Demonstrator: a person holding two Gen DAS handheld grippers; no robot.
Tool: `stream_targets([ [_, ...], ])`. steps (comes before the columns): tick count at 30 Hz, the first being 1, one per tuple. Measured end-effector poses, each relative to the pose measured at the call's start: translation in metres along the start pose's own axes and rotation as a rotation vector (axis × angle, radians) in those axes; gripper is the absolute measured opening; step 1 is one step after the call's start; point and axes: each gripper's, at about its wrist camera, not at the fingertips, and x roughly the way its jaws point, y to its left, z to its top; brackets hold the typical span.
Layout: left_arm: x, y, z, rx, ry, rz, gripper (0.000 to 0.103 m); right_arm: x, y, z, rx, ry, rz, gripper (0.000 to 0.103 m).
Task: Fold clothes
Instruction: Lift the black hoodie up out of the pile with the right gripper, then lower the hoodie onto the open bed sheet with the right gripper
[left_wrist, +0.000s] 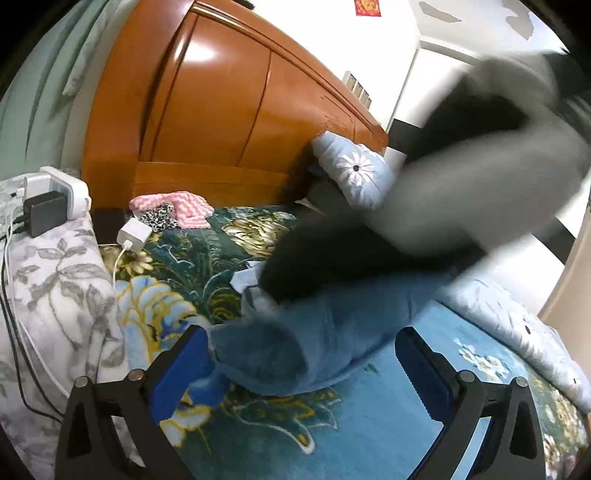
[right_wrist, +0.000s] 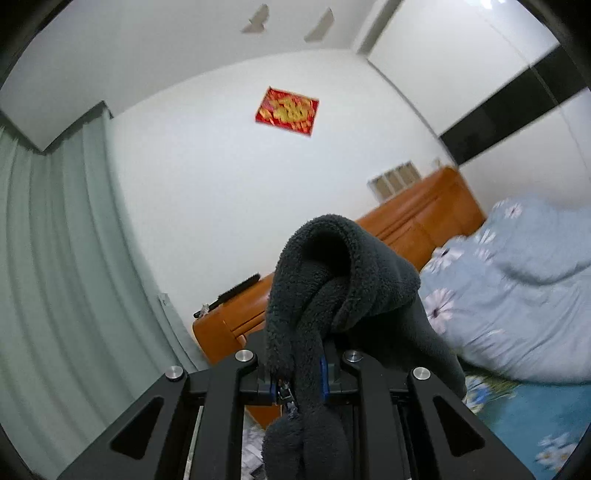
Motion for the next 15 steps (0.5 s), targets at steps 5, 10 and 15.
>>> stream_targets([
  [5, -0.005, -0.027, -0.003, 0.068, 0.033, -0.059, 0.103, -0.081, -0.021, 0.009, -0.045, -0.039, -0.126, 0.017],
  [10, -0.004, -0.055, -0.012, 0.128, 0.058, -0.064, 0.103, -0.128, -0.072, -0.020, -0.069, 0.044, -0.385, 0.019],
  [15, 0.014, -0.061, -0.016, 0.151, 0.105, -0.024, 0.103, -0.134, -0.161, -0.124, -0.040, 0.321, -0.635, 0.021],
])
